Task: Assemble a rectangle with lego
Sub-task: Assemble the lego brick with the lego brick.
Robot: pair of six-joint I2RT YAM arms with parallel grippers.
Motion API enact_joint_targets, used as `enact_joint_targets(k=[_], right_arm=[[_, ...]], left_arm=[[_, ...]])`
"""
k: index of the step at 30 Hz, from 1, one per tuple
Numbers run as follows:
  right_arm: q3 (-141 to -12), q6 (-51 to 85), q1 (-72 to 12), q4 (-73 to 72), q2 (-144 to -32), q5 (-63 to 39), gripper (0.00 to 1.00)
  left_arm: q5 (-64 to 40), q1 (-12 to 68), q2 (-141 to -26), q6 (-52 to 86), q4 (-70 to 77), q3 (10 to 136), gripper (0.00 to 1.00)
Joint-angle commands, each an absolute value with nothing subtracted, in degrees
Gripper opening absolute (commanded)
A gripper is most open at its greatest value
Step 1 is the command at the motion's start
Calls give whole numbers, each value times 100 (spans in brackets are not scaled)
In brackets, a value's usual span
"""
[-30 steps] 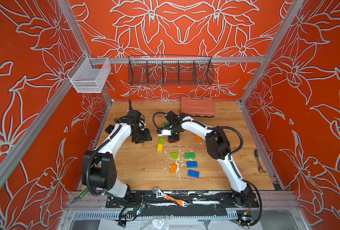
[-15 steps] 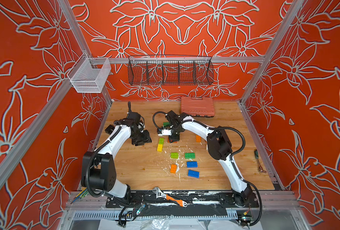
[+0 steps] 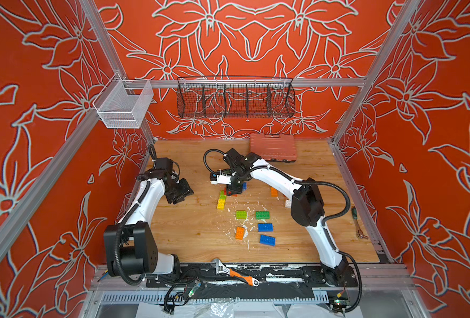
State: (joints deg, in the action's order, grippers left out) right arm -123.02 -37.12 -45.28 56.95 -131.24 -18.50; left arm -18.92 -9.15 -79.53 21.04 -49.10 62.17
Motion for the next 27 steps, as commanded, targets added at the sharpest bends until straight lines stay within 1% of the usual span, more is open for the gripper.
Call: enact_joint_targets(k=[1,10,27], right_arm=[[-12743,-3508,-4678,6056,-13397,-1934,11],[-13539,-3327,-4816,6577,-14031,-1857,9],[-13728,-3300,-4817,6437,-14376,-1696,7]], left_arm=[[-1771,-1063,-7647,2137,-5141,6168,51],[-1922,-1142,-7416,2117,-5089,5924,51],[-1942,-1136,-7330,1919,-5141,5845,51]])
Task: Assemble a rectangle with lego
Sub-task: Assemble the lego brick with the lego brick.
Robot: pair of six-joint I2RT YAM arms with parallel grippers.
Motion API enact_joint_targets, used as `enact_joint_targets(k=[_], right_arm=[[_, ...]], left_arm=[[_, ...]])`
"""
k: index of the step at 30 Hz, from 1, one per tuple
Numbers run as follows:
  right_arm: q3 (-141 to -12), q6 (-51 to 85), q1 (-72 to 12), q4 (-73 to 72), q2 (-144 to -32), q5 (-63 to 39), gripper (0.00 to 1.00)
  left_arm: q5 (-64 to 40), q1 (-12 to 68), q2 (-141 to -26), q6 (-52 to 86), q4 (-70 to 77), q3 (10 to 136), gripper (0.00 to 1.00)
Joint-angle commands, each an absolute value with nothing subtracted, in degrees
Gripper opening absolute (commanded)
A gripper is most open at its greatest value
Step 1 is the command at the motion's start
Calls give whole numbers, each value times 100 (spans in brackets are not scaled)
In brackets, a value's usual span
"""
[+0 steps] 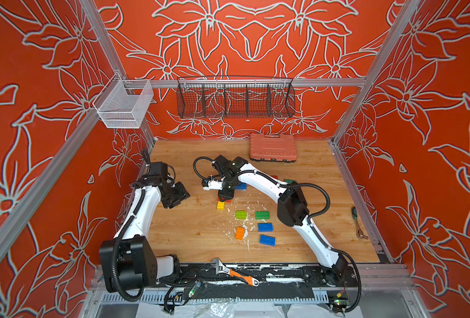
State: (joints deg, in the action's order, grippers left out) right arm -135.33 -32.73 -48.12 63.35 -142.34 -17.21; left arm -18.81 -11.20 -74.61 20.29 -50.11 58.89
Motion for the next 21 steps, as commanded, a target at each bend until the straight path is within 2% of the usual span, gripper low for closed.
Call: enact_joint_targets(k=[1,21], right_arm=[[-13727,-3305,-4818,6433,-14379,-1702,7],[-14063,-3428,-4809,6662,-14670,-1584,7]], left_arm=[[-1928,-1135,-7318,1909,-5142,5835,51],[-2143,-1140,-7351,1848,-5148,5793,51]])
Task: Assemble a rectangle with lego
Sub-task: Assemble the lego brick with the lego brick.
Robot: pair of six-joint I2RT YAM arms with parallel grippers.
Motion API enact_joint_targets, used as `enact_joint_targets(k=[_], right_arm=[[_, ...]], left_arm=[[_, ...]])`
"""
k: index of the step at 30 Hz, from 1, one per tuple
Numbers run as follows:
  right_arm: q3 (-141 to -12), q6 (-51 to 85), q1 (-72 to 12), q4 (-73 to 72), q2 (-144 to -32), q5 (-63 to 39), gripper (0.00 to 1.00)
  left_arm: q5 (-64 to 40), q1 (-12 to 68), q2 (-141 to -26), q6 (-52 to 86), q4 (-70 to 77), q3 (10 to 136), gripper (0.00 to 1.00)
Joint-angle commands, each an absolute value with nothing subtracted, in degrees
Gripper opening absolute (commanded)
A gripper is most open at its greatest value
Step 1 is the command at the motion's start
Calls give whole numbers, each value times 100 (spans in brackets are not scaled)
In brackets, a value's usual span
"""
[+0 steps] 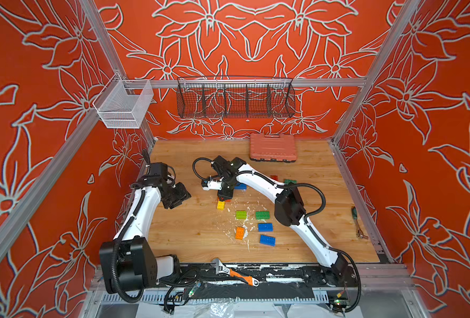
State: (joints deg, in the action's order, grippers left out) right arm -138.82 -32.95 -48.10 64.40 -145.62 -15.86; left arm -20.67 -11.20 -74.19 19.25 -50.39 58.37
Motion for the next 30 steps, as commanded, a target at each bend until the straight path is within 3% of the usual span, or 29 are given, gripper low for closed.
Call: enact_joint_targets(k=[1,25,30], right_arm=[[-14063,-3443,-4813,6669,-14677,-1566,7],[-14258,-3674,-4639,7136,-14946,-1738,5],[-14267,-3724,-4635,7281,-15019,-1749,0]], left_arm=[[-2149,-1137,-7352,1845,-5150,5794,51],[-2272,-1134,-7444,1845,-5131,5791,51],[-2279,-1134,-7459,1845,-5133,5783,51]])
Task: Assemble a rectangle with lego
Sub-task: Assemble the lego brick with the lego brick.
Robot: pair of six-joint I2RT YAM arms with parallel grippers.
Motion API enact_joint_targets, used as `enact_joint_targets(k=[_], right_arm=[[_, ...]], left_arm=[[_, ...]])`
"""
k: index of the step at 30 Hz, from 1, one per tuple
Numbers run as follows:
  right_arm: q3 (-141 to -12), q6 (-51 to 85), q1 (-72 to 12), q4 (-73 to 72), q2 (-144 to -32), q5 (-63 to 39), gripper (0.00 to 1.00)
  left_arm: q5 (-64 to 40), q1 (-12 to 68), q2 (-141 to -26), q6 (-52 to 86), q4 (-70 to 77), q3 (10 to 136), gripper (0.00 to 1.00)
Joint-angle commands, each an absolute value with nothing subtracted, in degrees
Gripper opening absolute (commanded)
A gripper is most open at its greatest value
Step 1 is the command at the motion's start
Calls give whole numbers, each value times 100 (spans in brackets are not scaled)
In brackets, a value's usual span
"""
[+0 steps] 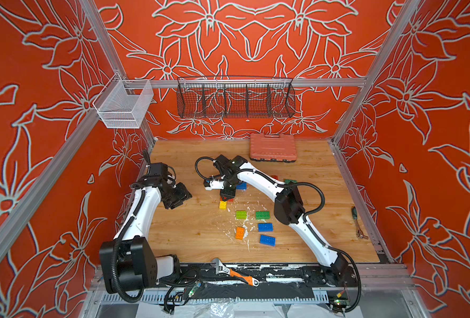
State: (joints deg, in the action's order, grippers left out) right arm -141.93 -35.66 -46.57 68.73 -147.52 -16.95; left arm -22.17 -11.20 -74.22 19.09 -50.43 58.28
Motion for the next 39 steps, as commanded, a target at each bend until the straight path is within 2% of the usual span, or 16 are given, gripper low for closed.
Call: enact_joint_targets(k=[1,33,39], right_arm=[[-14262,-3742,-4638,7301,-15035,-1755,0],[-13088,-3808,-4737,6907,-14711,-1340,0],[-13249,-3854,-4811,7050,-14955,-991,0]], left_arm=[[-2280,-1139,-7461,1845,-5128,5783,51],[-2273,-1134,-7523,1839,-5140,5801,50],[-2261,-1134,-7508,1841,-5149,5810,50]])
